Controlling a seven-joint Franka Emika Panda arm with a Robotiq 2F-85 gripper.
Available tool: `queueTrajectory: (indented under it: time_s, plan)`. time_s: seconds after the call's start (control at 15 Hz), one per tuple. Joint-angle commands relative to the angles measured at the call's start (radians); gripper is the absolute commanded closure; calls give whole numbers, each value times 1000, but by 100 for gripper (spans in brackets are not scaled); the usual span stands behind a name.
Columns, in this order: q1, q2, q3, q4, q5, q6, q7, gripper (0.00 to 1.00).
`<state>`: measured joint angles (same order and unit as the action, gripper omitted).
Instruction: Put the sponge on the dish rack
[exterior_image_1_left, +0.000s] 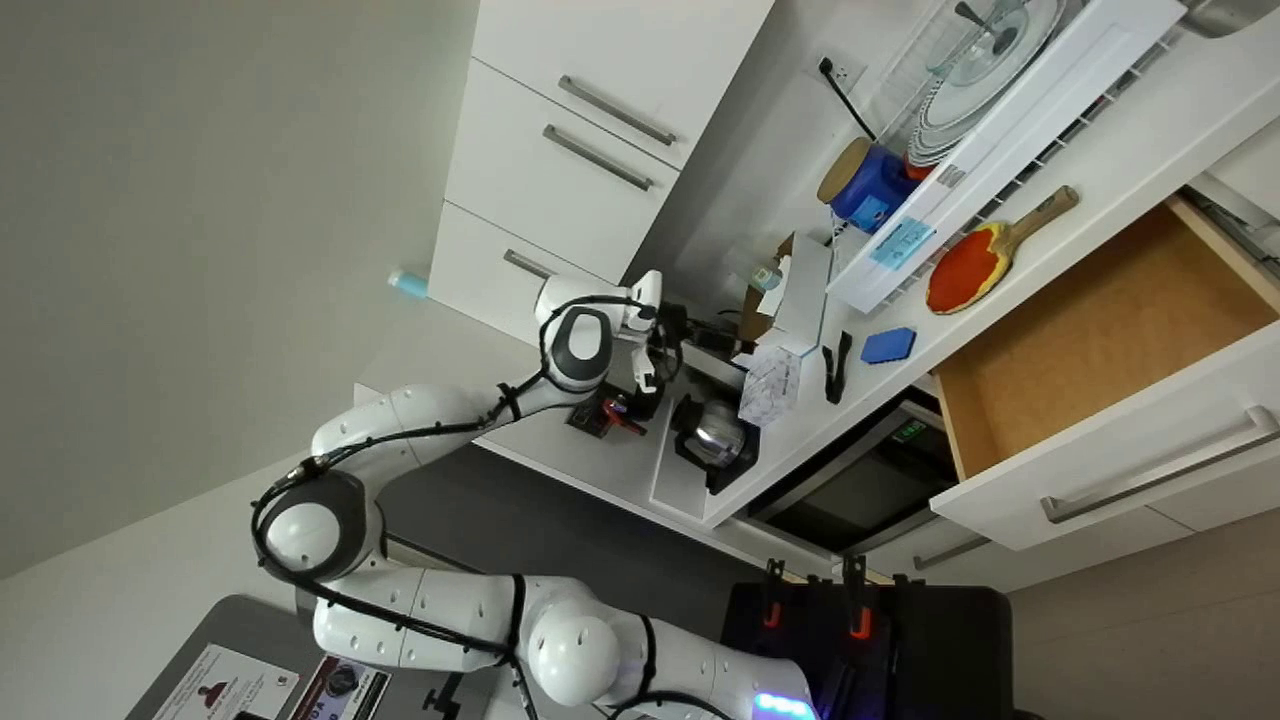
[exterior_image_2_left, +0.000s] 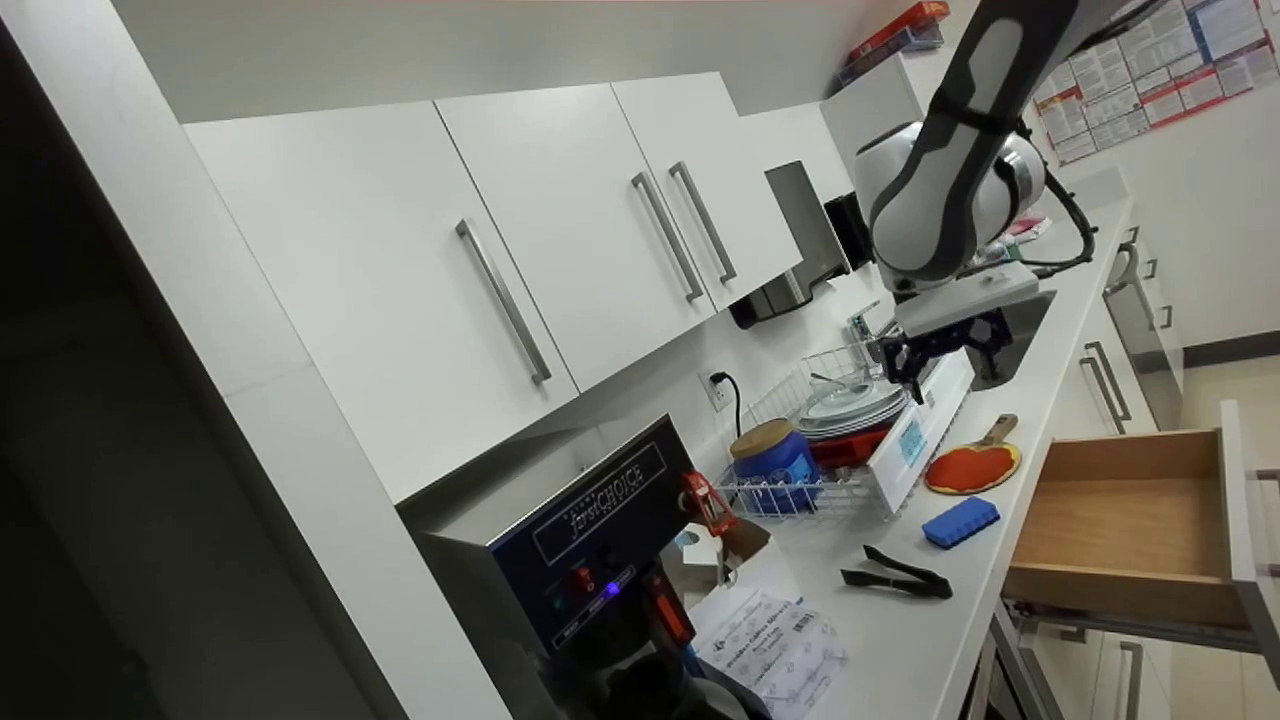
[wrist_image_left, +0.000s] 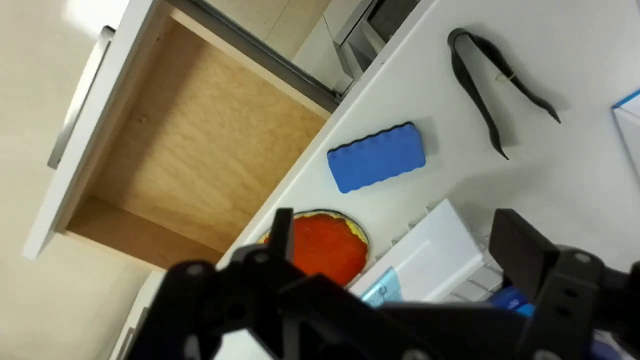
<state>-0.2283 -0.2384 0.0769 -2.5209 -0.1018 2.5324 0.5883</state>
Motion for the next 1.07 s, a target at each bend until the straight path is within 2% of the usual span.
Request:
queueTrajectory:
  time_s: [0.0,0.13,0.2,0.33,0.53,1.0]
  plan:
    - [7,180,-21,51,7,102,167,0]
    - [33,251,-45,68,14,171,252,0]
    - [47,185,-66,26,1,136,179,0]
    - [65,223,-87,34,3,149,183,0]
    - [67,213,-89,35,2,149,183,0]
    - [119,359,-135,140,8,128,590,0]
